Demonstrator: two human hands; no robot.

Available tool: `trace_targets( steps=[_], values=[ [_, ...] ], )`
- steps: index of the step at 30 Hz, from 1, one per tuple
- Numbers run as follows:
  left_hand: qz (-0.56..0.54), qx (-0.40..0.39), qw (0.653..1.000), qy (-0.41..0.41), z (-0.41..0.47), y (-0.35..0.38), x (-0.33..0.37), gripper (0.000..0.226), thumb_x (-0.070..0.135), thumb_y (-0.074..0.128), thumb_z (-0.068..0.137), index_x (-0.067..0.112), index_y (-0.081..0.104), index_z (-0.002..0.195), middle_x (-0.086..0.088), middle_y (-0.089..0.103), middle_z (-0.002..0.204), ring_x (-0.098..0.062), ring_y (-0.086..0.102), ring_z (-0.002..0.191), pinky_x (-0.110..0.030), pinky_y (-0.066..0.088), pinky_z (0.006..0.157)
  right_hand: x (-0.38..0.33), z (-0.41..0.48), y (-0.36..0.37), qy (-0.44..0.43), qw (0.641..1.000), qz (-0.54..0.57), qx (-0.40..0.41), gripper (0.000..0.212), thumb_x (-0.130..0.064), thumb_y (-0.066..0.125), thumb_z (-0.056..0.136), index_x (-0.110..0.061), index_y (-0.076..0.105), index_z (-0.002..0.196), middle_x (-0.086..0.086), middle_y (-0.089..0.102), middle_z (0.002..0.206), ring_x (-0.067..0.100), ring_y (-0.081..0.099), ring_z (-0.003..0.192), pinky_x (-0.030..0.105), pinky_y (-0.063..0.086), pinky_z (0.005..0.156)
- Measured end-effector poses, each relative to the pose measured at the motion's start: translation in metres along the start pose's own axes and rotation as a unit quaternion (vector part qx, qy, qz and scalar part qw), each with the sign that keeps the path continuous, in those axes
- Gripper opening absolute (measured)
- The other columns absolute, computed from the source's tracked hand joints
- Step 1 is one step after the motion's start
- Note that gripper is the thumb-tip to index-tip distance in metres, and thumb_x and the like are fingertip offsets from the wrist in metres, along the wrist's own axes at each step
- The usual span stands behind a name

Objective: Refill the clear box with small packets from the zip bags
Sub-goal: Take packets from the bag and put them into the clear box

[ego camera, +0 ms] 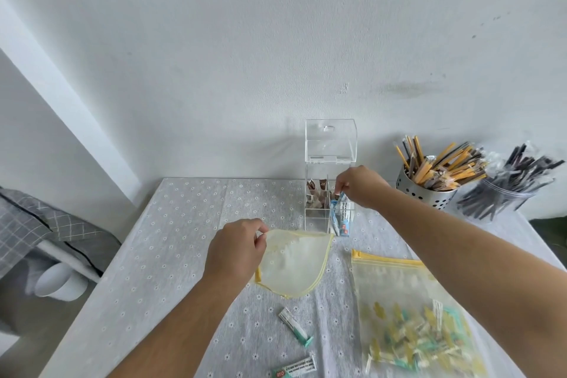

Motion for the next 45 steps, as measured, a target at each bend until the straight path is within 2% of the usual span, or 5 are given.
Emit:
trace_targets(
  steps=[10, 15, 23, 41, 45],
  values=[
    [0.003, 0.000, 1.000, 0.001, 0.001, -0.002, 0.000, 0.015, 0.018, 0.059, 0.087, 0.023, 0.070, 0.095, 0.000, 0.070, 0.073, -0.014, 0.054, 0.059, -0.029, 0.052, 0.063, -0.015, 0.010, -0.011, -0.060, 0.994, -0.080, -0.036, 0.045, 0.014, 0.040, 0.076, -0.018, 0.072, 0.083, -0.001, 0.065, 0.093, 0.020, 0.068, 0.080, 0.023, 0.039, 0.051],
    [0.005, -0.003, 1.000, 0.002, 0.001, 0.000, 0.001, 0.016, 0.019, 0.058, 0.088, 0.024, 0.070, 0.096, 0.000, 0.071, 0.074, -0.014, 0.054, 0.059, -0.028, 0.052, 0.063, -0.013, 0.014, -0.023, -0.085, 0.993, -0.078, -0.010, 0.049, 0.014, 0.039, 0.071, -0.021, 0.072, 0.077, 0.003, 0.067, 0.094, 0.025, 0.064, 0.084, 0.037, 0.054, 0.072],
    [0.005, -0.009, 1.000, -0.002, 0.002, 0.003, 0.002, 0.016, 0.018, 0.058, 0.087, 0.023, 0.070, 0.096, -0.001, 0.071, 0.075, -0.016, 0.055, 0.060, -0.030, 0.054, 0.064, -0.013, 0.011, -0.017, -0.089, 0.991, -0.087, -0.043, 0.049, 0.015, 0.039, 0.076, -0.020, 0.073, 0.082, 0.003, 0.067, 0.092, 0.024, 0.065, 0.085, 0.031, 0.047, 0.066],
    [0.009, -0.013, 1.000, 0.006, 0.006, 0.005, -0.001, 0.016, 0.019, 0.057, 0.088, 0.022, 0.070, 0.096, 0.001, 0.065, 0.071, -0.015, 0.053, 0.061, -0.032, 0.054, 0.065, -0.006, 0.006, 0.012, -0.077, 0.989, -0.100, -0.073, 0.015, -0.020, 0.058, 0.089, -0.024, 0.069, 0.099, -0.007, 0.071, 0.105, 0.015, 0.064, 0.096, 0.031, 0.046, 0.090],
    [0.013, -0.018, 1.000, 0.005, 0.006, 0.007, 0.000, 0.015, 0.019, 0.057, 0.088, 0.022, 0.070, 0.095, 0.000, 0.069, 0.076, -0.015, 0.053, 0.062, -0.031, 0.054, 0.065, -0.008, 0.008, 0.012, -0.094, 0.982, -0.100, -0.134, 0.020, -0.009, 0.064, 0.084, -0.017, 0.072, 0.101, 0.002, 0.068, 0.113, 0.021, 0.061, 0.107, 0.031, 0.047, 0.092]
  ],
)
Point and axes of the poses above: each hand's wrist, its own z-axis towards the middle knuckle, its own y-axis out of the palm, x = y × z, the point moved 4 cm from there along z, towards the middle knuckle
